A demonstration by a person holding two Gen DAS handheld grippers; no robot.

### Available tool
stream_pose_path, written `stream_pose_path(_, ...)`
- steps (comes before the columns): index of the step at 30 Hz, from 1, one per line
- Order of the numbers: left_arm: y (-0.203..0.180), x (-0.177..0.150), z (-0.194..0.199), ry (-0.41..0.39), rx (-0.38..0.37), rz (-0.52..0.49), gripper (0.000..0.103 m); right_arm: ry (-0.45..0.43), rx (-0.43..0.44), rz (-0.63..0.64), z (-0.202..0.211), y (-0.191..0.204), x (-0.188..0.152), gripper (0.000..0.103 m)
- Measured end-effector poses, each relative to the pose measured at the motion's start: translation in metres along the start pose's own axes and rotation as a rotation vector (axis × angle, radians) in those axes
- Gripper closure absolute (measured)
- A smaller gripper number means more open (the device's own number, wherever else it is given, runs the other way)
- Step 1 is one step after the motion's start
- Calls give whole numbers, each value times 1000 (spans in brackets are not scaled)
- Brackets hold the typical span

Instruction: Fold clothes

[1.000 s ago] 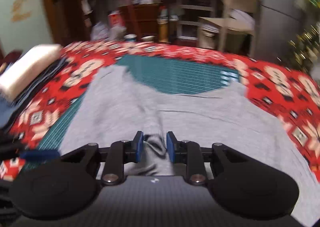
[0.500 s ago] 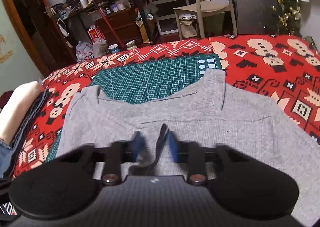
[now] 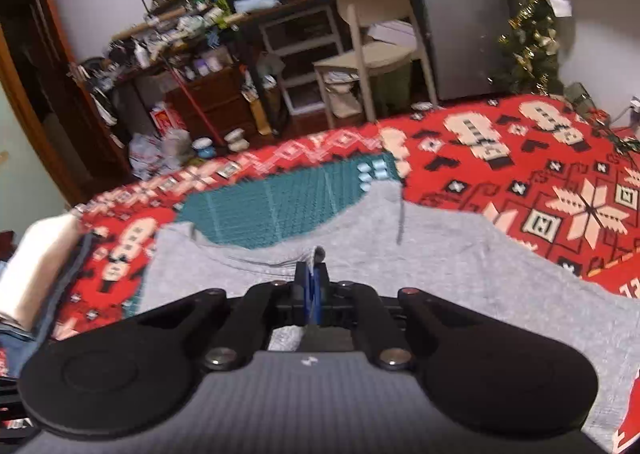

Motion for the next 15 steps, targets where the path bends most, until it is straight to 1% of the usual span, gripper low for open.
stream_pose_path(2, -4, -3, -3, 21, -1, -13, 96, 28, -37, -5, -13, -9, -5, 101)
stream_pose_path(4, -5, -6, -4, 31, 6, -26, 93, 47, -47, -23, -22, -17, -10, 98)
stream_pose_path(6, -3, -7, -3, 37, 5, -17, 92, 40, -51, -26, -26, -21, -13, 97)
stream_pose_path(7, -2, -8, -3, 41, 3, -10, 92, 29, -53, -25, -25, -22, -13, 90)
stream_pose_path(8, 0, -8, -3, 41, 2, -4, 92, 18, -64, -23, -21, -23, -13, 77)
stream_pose_path(9, 1, -8, -3, 41, 3, -2, 92, 6, -78, -20, -17, -24, -12, 72)
stream_pose_path(10, 0, -8, -3, 41, 3, -2, 92, -7, -80, -18, -10, -24, -13, 69)
stream_pose_path(12, -1, -8, -2, 41, 1, -7, 92, -5, -47, -29, 3, -22, -17, 69)
stream_pose_path(15, -4, -9, -2, 37, 7, -27, 92, 68, 66, -26, 21, -4, -37, 69)
Point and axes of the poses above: each gripper's, at about its wrist camera, not at the fingertips, and z roughly against the way its jaws point, y to its left, x to its top, the point moved 6 cm from there along -z, roughly the way its jaws point, and after that the axes turned 10 degrees about x, right-handed, at the moved point
